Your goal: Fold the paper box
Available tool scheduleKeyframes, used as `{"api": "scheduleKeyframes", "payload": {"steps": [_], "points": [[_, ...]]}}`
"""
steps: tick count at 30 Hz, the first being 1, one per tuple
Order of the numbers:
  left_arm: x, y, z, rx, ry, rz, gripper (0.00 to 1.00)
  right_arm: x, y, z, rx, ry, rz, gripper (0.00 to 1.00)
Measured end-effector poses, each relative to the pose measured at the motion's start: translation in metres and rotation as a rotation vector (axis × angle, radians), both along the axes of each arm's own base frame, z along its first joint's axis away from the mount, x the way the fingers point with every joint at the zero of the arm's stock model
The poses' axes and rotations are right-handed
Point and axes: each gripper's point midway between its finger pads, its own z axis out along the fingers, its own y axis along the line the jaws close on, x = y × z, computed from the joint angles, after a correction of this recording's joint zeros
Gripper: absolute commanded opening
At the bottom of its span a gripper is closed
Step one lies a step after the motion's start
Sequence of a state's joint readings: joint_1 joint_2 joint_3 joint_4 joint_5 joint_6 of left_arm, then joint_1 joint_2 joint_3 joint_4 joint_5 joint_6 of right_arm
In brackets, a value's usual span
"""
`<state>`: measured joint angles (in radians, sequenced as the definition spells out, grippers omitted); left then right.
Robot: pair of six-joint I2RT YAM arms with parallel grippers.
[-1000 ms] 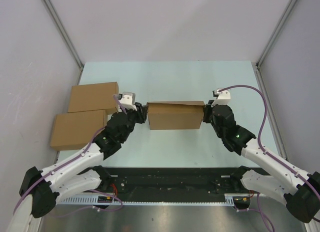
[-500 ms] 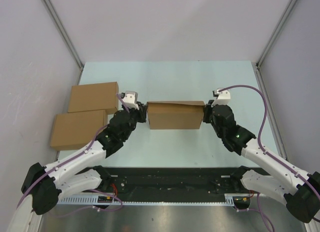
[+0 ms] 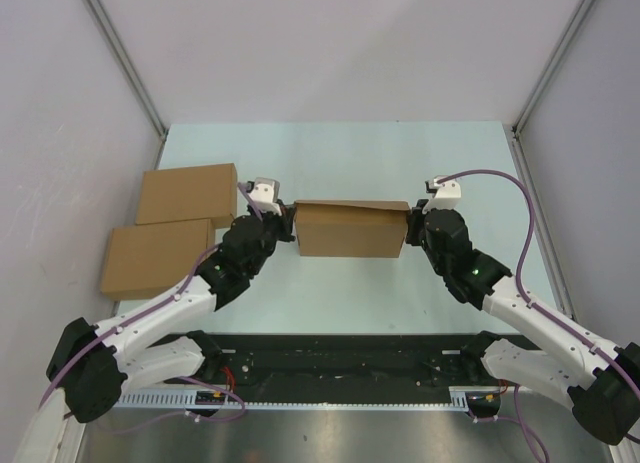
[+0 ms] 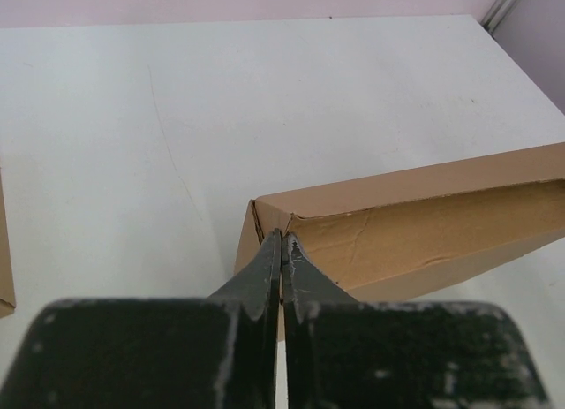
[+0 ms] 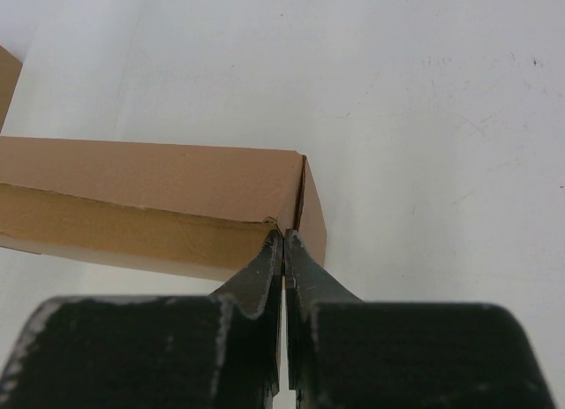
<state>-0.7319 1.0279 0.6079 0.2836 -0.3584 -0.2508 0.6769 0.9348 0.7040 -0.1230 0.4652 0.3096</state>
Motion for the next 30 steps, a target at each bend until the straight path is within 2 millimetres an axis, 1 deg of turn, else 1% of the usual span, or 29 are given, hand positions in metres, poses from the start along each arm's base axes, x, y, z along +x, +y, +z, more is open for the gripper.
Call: {"api": "scheduleKeyframes", "payload": {"steps": [8,20,26,30], "points": [[-0.002,0.000,-0.003,-0.043,-0.005,0.001,0.00,0.000,0.000,0.000,0.000,0.000,0.000,0.00],[-0.006,0.000,-0.013,-0.121,0.008,0.014,0.00,-0.001,0.000,-0.001,-0.002,0.002,0.002,0.00],[-0.008,0.000,-0.027,-0.145,0.041,0.035,0.00,-0.002,0.001,-0.003,-0.009,0.011,0.005,0.00],[-0.007,0.000,-0.027,-0.173,0.041,0.051,0.00,-0.004,0.001,-0.005,-0.012,0.017,0.006,0.00]]}}
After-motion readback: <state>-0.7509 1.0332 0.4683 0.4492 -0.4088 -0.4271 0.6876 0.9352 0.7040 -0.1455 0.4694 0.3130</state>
